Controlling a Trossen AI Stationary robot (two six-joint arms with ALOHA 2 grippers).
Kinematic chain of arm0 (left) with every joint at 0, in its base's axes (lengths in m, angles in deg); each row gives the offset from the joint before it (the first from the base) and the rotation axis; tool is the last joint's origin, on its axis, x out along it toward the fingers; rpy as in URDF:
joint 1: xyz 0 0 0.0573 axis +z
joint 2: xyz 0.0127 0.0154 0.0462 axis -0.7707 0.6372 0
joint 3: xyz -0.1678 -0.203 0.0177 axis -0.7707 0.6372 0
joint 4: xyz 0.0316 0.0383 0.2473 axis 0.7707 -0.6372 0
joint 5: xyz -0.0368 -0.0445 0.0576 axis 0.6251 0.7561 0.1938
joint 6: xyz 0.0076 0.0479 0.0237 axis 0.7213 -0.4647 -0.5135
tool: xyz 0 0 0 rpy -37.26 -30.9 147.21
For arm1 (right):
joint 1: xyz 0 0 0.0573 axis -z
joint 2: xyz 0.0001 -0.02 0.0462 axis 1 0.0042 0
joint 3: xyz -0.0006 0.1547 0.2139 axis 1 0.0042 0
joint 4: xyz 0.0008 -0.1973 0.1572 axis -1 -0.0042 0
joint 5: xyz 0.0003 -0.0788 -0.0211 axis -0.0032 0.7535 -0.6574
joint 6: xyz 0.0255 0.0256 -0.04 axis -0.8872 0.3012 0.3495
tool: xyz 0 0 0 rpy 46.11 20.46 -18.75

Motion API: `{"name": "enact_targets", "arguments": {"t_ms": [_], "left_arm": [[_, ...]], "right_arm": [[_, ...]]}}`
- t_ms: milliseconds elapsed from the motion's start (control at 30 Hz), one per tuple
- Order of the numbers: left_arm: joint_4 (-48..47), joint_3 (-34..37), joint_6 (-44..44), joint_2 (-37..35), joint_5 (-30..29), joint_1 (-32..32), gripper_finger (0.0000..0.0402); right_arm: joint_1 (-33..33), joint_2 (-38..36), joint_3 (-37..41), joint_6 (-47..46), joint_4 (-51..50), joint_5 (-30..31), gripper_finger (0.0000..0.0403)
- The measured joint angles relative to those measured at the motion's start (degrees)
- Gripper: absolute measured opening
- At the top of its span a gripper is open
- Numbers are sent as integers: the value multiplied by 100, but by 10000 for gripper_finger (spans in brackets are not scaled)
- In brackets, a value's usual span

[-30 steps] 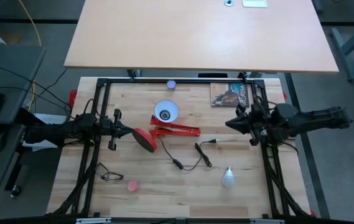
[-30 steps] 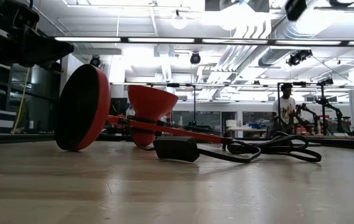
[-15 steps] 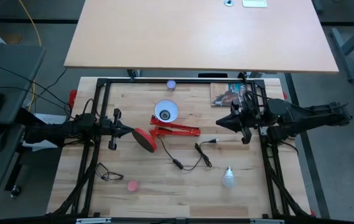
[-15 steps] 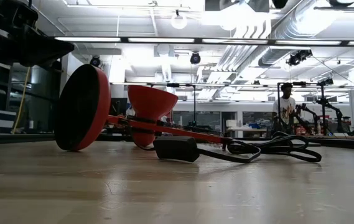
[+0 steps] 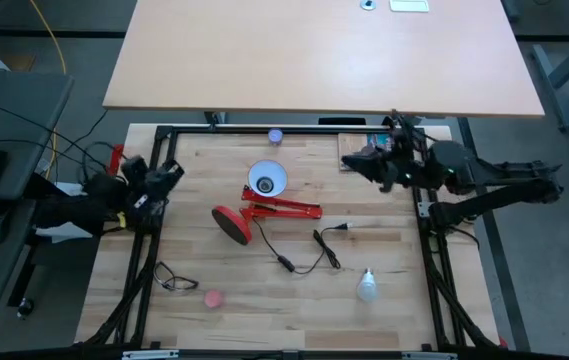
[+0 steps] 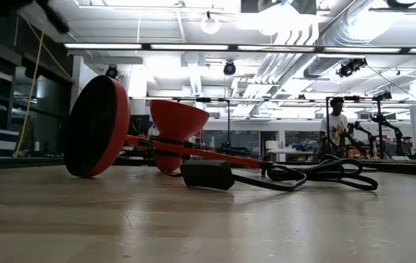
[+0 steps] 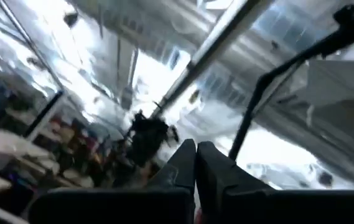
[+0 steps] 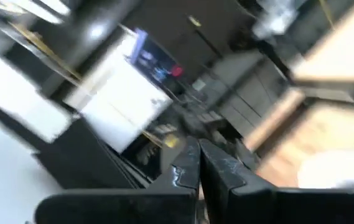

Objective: Screw lightbulb
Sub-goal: Insert the lightbulb into the desk lamp

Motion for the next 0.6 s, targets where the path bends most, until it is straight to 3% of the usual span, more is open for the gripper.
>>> {"name": "enact_targets", "arguments": {"t_ms": [67,167,233,333,467,600], "left_arm": [[-931,-698,-61,431,109,0,17],[-2664,-1795,-424,1194,347,0,48],[-3498,-2430,-534,1671,351,0,75],[-4028,-3034,-427,2325,262,7,122],[-4079,-3277,62,2965,327,7,187],[-4156,-3272,401,3368,625,9,240]], "right_arm": [[205,216,-290,-357,-900,-618,21],[327,634,-748,-777,-2748,-2064,67],[167,919,-950,-854,-3880,-2858,110],[-365,1244,-1016,-825,-5264,-3675,174],[-1375,1562,-999,-1188,-6482,-3831,240],[-2316,1822,-997,-2557,-6617,-3146,268]]}}
